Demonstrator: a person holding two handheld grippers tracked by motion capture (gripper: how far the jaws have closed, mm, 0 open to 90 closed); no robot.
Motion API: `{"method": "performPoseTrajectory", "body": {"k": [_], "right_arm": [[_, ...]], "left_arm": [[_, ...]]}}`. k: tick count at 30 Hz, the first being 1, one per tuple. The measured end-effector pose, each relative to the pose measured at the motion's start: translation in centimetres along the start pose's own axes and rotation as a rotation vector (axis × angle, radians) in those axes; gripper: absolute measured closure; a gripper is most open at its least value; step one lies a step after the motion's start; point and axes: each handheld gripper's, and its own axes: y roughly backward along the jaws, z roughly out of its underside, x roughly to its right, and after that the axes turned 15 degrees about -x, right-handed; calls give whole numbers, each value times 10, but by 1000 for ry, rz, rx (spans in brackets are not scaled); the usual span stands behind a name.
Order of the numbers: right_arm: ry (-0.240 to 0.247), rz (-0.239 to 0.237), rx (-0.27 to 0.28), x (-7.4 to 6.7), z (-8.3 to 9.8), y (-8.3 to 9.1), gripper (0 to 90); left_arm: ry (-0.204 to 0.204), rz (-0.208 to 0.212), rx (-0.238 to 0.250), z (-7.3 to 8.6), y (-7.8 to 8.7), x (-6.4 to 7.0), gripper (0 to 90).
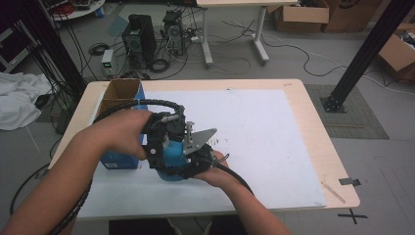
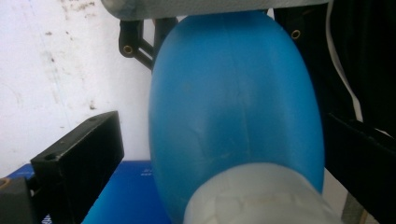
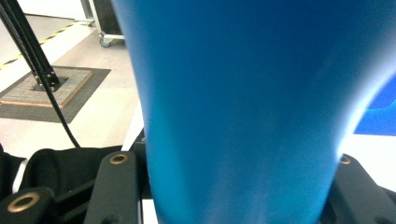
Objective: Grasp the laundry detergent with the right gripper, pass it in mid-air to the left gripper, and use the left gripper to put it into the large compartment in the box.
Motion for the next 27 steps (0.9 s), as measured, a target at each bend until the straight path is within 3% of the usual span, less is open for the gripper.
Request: {"method": "performPoseTrajectory", "body": {"k": [11,27], "right_arm": [[-1,7,-2,0,0,2,468],[1,16,3,1,-1,3,468]], "left_arm": [[-6,-7,6,-3,4,0,155],[6,-21,7,-5,3,1,246]]}}
